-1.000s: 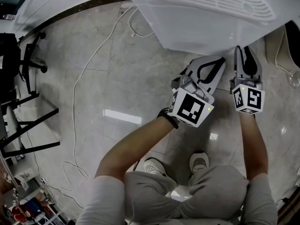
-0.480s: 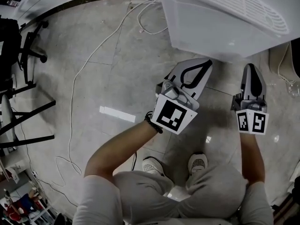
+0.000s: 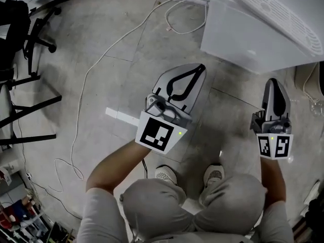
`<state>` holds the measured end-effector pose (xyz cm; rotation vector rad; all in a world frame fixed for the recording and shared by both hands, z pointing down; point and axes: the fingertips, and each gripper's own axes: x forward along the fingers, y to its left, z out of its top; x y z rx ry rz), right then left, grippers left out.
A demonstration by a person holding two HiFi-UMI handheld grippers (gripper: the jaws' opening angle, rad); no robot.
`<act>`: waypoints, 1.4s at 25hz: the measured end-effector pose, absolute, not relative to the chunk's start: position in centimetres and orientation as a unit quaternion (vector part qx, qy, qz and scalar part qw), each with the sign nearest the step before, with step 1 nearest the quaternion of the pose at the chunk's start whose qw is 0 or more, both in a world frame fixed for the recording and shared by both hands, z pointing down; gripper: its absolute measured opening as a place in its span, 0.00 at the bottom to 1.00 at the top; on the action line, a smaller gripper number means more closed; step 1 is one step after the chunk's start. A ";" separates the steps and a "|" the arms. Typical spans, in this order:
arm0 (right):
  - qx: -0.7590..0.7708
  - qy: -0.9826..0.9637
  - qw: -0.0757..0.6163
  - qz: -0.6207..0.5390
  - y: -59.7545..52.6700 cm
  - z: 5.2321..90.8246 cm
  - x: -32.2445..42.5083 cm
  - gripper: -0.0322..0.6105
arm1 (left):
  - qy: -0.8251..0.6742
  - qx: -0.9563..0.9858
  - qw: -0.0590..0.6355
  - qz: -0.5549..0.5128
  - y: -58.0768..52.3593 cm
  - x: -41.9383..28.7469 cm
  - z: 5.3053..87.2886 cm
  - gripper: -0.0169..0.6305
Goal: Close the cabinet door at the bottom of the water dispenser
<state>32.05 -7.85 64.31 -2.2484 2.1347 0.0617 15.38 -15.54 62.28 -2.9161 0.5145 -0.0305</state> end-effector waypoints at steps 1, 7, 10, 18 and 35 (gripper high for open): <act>-0.723 0.691 0.019 0.022 -7.9 63.8 31.6 0.09 | 0.182 -0.979 0.089 -0.004 -15.8 14.7 61.6 0.04; -0.722 0.691 0.023 0.023 -7.6 58.5 30.2 0.09 | 0.233 -0.969 0.084 0.014 -17.1 10.3 56.2 0.04; -0.725 0.688 0.021 0.017 -6.8 53.5 29.2 0.09 | 0.261 -0.962 0.072 0.018 -17.0 7.2 51.2 0.04; -0.722 0.691 -0.015 0.027 -3.4 31.8 25.5 0.09 | 0.372 -0.927 0.056 -0.009 -16.3 -1.9 32.3 0.04; -0.713 0.701 -0.019 0.003 5.5 -14.5 22.9 0.09 | 0.450 -0.892 0.034 0.016 -6.6 -11.0 -15.4 0.04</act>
